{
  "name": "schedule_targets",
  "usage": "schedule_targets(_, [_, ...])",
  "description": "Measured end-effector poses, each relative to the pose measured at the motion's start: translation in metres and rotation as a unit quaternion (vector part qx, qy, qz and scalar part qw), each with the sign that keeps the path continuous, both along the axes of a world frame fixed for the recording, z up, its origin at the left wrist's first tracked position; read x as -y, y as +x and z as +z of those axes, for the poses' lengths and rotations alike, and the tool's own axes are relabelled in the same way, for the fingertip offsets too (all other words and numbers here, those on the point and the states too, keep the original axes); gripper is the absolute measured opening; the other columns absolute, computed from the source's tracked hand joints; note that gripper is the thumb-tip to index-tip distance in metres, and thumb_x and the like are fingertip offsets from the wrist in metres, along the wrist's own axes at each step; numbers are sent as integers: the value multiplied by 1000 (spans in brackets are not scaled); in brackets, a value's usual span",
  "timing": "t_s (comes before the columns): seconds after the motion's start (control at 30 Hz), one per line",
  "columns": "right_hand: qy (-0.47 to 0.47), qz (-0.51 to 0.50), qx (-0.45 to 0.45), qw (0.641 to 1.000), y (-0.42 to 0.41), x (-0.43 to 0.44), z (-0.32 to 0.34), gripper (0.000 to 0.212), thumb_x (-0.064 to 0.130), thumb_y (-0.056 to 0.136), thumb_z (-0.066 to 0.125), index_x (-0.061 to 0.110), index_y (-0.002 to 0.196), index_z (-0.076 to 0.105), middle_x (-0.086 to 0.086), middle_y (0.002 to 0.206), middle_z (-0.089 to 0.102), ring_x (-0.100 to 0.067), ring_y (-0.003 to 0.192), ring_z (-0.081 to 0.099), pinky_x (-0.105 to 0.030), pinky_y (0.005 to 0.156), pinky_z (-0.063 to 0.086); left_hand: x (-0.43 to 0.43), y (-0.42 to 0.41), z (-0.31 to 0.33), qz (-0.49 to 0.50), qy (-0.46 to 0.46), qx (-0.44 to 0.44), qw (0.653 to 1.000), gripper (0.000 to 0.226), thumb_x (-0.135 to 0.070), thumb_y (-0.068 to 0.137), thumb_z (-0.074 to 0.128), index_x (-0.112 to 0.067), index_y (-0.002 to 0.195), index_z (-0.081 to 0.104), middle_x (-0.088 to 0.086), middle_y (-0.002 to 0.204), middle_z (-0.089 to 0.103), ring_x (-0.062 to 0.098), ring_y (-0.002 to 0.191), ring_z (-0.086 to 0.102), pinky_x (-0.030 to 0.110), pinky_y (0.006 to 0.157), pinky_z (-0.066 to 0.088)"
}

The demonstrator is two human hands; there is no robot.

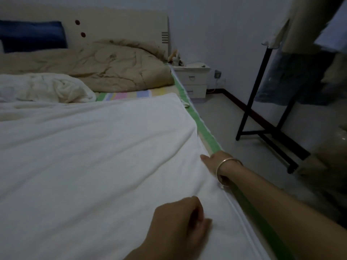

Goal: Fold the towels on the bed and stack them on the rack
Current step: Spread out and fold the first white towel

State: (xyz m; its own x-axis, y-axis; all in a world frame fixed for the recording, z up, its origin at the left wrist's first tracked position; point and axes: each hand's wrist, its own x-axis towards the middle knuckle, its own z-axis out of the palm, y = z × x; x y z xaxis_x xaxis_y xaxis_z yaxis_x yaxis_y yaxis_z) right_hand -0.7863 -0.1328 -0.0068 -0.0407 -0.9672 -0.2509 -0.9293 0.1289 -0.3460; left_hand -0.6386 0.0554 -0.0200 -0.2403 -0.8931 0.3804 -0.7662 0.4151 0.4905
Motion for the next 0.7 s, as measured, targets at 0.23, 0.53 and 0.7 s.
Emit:
schedule_targets(0.23, [-7, 7, 10, 1000, -27, -77, 0, 67, 57, 95, 36, 2, 126, 57, -17, 128, 58, -33, 112, 56, -34, 91, 43, -81, -27, 5, -55, 90, 110, 988, 60, -84, 67, 50, -36, 103, 48, -17, 101, 51, 3, 88, 55, 26, 73, 44])
schedule_targets(0.53, [-65, -38, 127, 989, -50, -131, -5, 38, 41, 94, 52, 10, 107, 69, -11, 110, 67, -31, 101, 61, -32, 87, 45, -104, -51, 10, -154, 25, 220, 963, 47, -61, 81, 55, -26, 111, 52, -6, 103, 52, 14, 83, 52, 29, 61, 39])
schedule_targets(0.7, [-92, -39, 124, 987, -51, -157, -5, 32, 34, 95, 52, 9, 108, 65, -12, 112, 66, -30, 103, 59, -29, 85, 43, -116, -50, 5, -146, 48, 187, 970, 37, -43, 84, 53, -26, 117, 49, -3, 110, 48, 20, 86, 53, 38, 67, 47])
